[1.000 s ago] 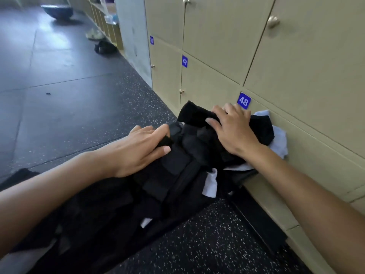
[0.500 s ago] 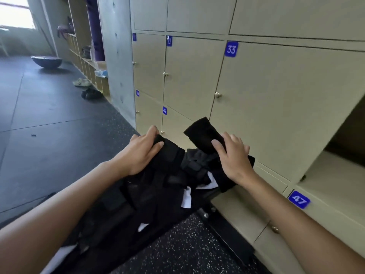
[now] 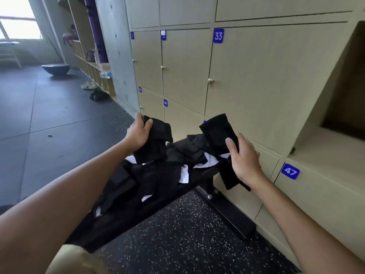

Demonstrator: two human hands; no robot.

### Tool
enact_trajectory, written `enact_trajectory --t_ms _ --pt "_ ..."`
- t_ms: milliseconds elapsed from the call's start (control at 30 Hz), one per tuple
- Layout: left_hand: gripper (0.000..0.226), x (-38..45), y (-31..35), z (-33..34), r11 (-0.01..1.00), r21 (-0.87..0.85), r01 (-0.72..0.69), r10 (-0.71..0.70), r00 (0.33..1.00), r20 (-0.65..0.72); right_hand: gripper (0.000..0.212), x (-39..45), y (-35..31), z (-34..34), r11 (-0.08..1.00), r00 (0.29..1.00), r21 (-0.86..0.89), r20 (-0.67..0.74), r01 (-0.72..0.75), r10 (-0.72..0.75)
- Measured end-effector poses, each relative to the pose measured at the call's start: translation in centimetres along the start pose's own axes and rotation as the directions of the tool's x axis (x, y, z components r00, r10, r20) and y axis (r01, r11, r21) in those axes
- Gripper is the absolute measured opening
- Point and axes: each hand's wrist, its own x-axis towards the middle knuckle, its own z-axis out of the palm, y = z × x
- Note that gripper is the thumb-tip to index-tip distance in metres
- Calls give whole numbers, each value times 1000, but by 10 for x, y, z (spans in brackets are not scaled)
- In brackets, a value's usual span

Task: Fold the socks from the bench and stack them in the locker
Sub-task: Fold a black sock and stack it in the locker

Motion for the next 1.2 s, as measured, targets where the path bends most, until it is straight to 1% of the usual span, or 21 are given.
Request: enact_trajectory --t_ms 67,100,200,233,333,433,533,633,700,800,900,967,1100,1167,1200 --pt "29 -7 14 5 1000 -23 -16 16 1000 -16 51 -4 6 -1 999 999 44 9 31 -31" --pt "29 -12 22 10 999 -25 -23 22 1000 -21 48 -6 8 -3 996 999 87 21 22 -24" --pt "25 -26 35 22 998 45 -43 46 998 -52 52 -11 15 -13 966 1000 258 15 -2 -2" --pt "24 -31 36 24 997 71 -32 37 997 -67 49 -12 15 -17 956 1000 293 5 1 -2" --pt "23 -43 39 31 996 91 -7 15 997 -79 31 -13 12 -28 924 1000 383 -14 9 -4" --pt "27 -55 47 43 999 46 -23 25 999 -47 28 -10 0 -37 894 999 448 -37 -10 29" --pt "34 -57 46 61 997 -69 -26 28 999 26 29 -7 -5 -38 866 995 498 -66 -35 79" --pt "31 -56 50 80 987 -159 -32 50 993 108 33 -4 -8 -43 829 987 555 -88 -64 135" --pt "31 -59 57 92 971 -234 -43 75 988 133 30 1 -9 -47 769 975 633 -99 -91 197" --pt "37 -67 69 110 946 -323 -21 87 978 192 35 5 -6 -52 639 959 750 -22 -171 282" --pt "36 -73 84 125 916 -399 25 92 958 273 33 4 -6 -55 555 934 792 54 -255 352" --pt "32 -77 94 134 880 -470 69 104 938 332 31 3 -6 -58 509 911 809 75 -294 406" --pt "29 -90 116 151 782 -583 220 92 885 456 28 1 -2 -63 455 870 836 51 -305 490" --pt "29 -96 125 162 761 -593 262 100 856 507 32 -3 -2 -65 440 850 842 41 -313 525" --pt "25 -100 131 167 748 -602 282 103 846 523 35 -6 -2 -67 437 835 842 28 -315 549"
